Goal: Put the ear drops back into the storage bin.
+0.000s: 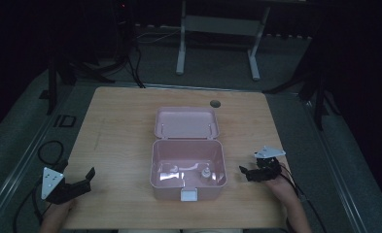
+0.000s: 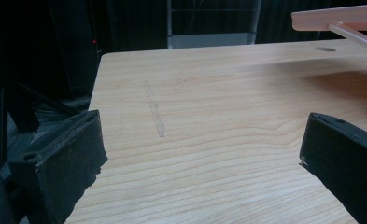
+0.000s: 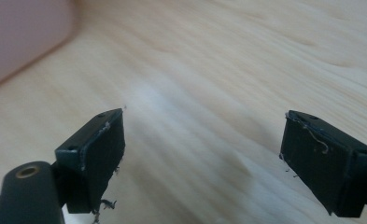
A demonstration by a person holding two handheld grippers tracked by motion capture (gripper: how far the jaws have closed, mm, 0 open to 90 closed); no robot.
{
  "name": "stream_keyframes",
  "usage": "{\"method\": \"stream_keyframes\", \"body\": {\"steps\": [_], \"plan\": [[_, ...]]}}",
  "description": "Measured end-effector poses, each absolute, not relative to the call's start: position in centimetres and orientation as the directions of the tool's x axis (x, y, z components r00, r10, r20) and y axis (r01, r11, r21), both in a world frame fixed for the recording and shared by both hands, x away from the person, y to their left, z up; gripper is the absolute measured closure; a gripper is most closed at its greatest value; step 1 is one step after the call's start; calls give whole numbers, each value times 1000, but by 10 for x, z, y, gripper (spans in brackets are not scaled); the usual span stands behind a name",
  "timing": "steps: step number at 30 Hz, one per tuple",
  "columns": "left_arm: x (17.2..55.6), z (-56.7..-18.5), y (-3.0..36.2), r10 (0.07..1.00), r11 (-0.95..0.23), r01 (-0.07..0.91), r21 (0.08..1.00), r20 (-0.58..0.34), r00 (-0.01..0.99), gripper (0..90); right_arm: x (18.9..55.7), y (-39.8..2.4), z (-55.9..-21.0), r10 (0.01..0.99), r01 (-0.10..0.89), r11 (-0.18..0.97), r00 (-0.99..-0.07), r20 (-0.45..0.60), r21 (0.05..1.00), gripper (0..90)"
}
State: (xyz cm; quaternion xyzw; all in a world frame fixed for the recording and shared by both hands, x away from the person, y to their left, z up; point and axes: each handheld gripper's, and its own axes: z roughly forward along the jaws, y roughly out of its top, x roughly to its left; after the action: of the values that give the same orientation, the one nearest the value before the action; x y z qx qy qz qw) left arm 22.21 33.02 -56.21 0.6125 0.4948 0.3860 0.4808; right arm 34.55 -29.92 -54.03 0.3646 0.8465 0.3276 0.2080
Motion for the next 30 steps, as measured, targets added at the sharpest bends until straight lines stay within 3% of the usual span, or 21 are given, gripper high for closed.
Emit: {"method": "stream_keyframes", "body": {"steps": [10, 18, 30], "plan": [[222, -562, 330, 977, -48, 235, 971, -3, 213, 4, 345, -302, -544, 874, 499, 408, -455, -170, 764, 136], [222, -562, 330, 977, -48, 235, 971, -3, 214, 4, 340, -309, -543, 946, 468, 275, -286, -151, 840, 136], [222, -562, 330, 977, -51, 235, 971, -1, 214, 3, 328, -312, -549, 974, 362, 203, -171, -149, 910, 128]]}}
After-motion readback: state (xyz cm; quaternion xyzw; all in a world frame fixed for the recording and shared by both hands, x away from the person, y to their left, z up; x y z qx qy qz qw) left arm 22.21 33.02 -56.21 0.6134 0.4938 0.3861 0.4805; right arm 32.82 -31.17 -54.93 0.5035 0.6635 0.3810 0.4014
